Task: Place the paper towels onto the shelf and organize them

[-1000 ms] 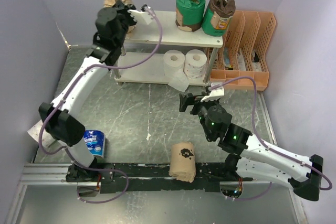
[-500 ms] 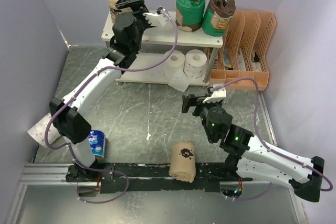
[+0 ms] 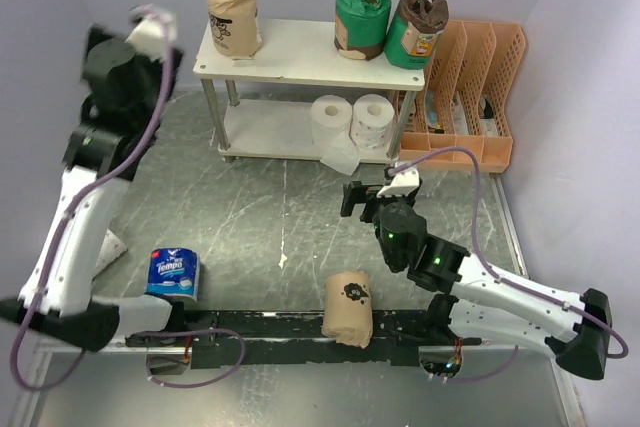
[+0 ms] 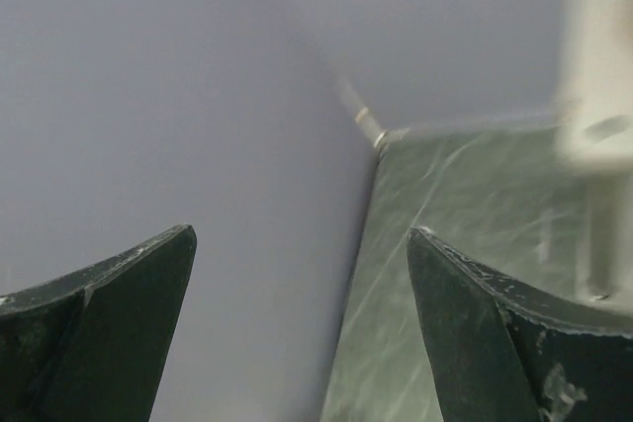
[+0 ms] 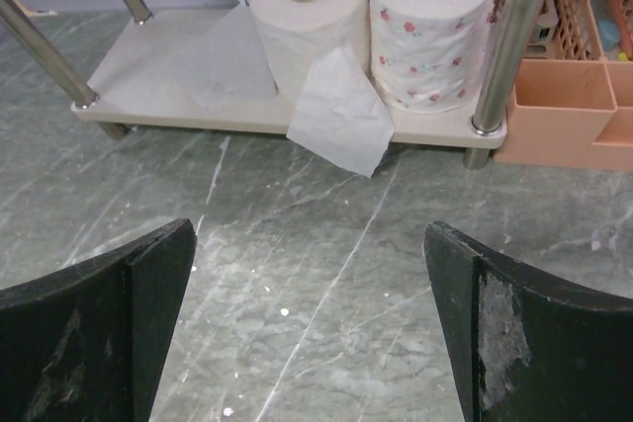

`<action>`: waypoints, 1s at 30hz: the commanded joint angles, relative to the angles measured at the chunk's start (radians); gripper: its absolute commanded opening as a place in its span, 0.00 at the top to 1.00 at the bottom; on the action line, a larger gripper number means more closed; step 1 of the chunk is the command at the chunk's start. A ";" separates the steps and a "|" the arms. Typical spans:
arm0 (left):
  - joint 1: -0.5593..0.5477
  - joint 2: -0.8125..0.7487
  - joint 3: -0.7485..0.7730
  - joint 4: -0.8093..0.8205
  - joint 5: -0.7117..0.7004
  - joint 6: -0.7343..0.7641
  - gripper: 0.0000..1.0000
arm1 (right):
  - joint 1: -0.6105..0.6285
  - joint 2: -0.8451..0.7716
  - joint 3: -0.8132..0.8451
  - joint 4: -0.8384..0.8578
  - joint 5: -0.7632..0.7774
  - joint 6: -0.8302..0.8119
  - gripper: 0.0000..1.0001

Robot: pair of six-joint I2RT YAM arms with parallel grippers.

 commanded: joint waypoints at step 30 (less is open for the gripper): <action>0.472 0.122 -0.951 -0.296 -0.493 -0.708 0.37 | -0.012 0.225 0.120 0.093 -0.191 0.019 0.00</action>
